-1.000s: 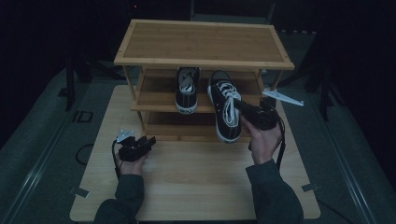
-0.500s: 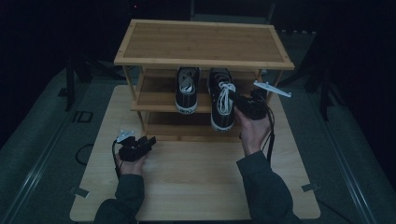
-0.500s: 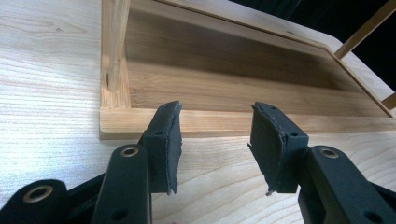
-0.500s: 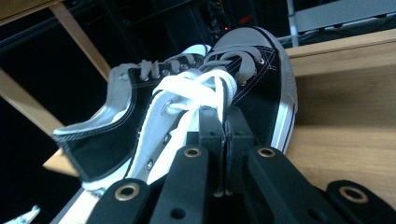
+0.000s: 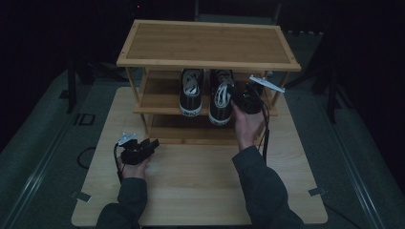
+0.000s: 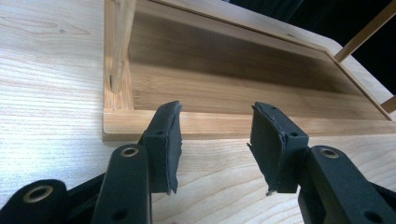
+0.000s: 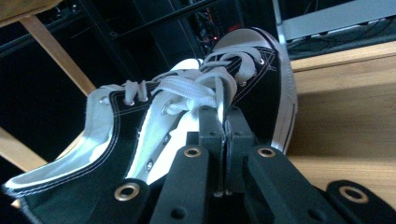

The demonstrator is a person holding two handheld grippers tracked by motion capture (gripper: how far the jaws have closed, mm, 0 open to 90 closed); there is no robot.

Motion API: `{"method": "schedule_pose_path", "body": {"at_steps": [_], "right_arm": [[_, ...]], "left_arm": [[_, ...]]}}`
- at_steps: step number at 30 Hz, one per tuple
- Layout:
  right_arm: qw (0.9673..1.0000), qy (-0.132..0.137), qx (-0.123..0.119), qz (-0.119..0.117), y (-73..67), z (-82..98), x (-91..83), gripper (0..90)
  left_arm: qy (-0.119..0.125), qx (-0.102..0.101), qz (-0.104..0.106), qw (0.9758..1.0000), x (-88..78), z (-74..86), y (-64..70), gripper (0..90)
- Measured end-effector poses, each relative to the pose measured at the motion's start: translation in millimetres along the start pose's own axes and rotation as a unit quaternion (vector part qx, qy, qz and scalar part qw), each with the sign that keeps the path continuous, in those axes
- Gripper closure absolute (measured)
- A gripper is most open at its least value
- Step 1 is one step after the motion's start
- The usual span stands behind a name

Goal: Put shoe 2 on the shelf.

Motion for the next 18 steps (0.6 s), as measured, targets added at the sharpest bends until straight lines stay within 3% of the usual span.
{"method": "schedule_pose_path", "body": {"at_steps": [9,18], "right_arm": [[0.9999,0.000,-0.001,0.011,-1.4,-2.1,16.0,88.7],[0.9998,-0.002,0.017,0.013,-3.4,-2.6,28.0,88.7]], "left_arm": [[-0.001,0.001,0.001,1.0000,0.5,-0.2,-0.2,53.7],[0.001,-0.001,0.002,1.0000,0.7,-0.7,-0.2,53.7]]}}
Point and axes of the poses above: each handheld gripper's, and its own axes: x roughly forward along the jaws, z roughly out of its underside, y roughly to its right, the point moved 6 cm from there along x, roughly forward along the jaws, and after that the axes turned 15 degrees about z, right-handed, at the moved point
